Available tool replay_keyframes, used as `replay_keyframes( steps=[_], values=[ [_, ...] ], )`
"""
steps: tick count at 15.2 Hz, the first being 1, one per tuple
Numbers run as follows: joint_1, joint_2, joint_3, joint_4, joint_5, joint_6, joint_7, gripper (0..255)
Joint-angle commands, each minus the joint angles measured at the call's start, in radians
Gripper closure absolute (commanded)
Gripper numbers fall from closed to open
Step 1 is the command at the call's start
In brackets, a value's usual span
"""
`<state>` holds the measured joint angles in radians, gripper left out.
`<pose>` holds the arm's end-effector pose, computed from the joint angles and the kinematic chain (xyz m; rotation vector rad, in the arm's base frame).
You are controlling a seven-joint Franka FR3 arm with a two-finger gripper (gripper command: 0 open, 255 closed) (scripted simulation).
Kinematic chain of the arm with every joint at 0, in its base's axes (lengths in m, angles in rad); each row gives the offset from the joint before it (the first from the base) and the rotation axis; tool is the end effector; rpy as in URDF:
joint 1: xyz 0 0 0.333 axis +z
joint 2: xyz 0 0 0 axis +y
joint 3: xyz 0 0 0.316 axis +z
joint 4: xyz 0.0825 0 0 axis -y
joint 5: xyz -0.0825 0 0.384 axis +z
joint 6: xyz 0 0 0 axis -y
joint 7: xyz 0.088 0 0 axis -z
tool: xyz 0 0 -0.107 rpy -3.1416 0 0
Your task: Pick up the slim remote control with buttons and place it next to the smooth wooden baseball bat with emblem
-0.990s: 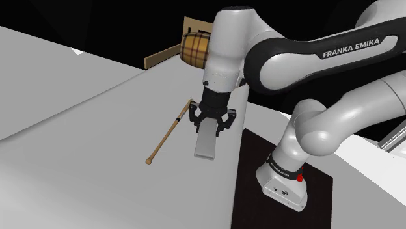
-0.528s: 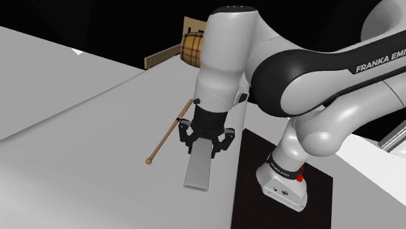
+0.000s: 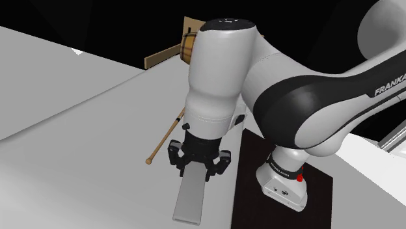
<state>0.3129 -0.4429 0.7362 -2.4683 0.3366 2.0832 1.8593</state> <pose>0.1975 0.3803 0.4077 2.7107 -1.5459 -0.0020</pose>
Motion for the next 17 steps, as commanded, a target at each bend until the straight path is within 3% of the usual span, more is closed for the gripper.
replay_keyframes(
  steps=[1, 11, 17],
  values=[
    [-0.003, 0.017, 0.015, -0.015, 0.000, 0.033, 0.007, 255],
    [-0.031, 0.118, 0.080, -0.086, -0.022, 0.199, 0.035, 255],
    [-0.031, 0.118, 0.080, -0.086, -0.023, 0.199, 0.035, 255]
  ],
)
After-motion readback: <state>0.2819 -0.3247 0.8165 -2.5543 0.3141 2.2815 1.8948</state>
